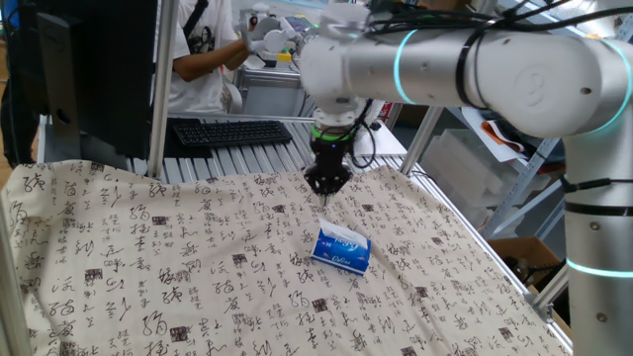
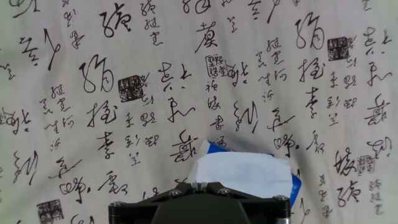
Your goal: Pull out a napkin
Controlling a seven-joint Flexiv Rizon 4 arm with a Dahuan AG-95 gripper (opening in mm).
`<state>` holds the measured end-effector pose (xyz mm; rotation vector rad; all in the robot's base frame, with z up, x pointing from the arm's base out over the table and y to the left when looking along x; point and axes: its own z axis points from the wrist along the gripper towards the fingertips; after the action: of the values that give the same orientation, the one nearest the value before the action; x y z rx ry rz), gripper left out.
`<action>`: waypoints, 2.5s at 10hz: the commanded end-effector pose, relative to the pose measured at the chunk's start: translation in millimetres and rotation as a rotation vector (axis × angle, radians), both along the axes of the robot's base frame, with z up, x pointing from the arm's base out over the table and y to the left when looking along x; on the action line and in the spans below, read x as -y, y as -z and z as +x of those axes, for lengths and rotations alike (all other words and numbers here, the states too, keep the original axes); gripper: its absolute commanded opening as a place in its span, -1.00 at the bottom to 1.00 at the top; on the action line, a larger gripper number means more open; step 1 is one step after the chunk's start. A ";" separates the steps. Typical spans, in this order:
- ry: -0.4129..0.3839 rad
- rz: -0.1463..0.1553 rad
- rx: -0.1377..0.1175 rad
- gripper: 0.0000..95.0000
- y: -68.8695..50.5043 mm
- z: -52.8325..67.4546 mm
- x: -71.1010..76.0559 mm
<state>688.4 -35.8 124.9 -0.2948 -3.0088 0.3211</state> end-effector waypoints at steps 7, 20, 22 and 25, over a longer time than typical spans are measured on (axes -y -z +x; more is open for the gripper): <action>0.061 -0.112 0.020 -1.00 21.5 13.4 -6.0; 0.117 -0.222 0.021 0.60 36.4 16.4 -11.5; 0.102 -0.229 0.019 0.60 36.4 18.3 -6.8; 0.083 -0.235 0.017 0.20 42.0 20.8 -1.8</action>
<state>709.8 -35.0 81.8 -0.4383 -2.9639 0.6740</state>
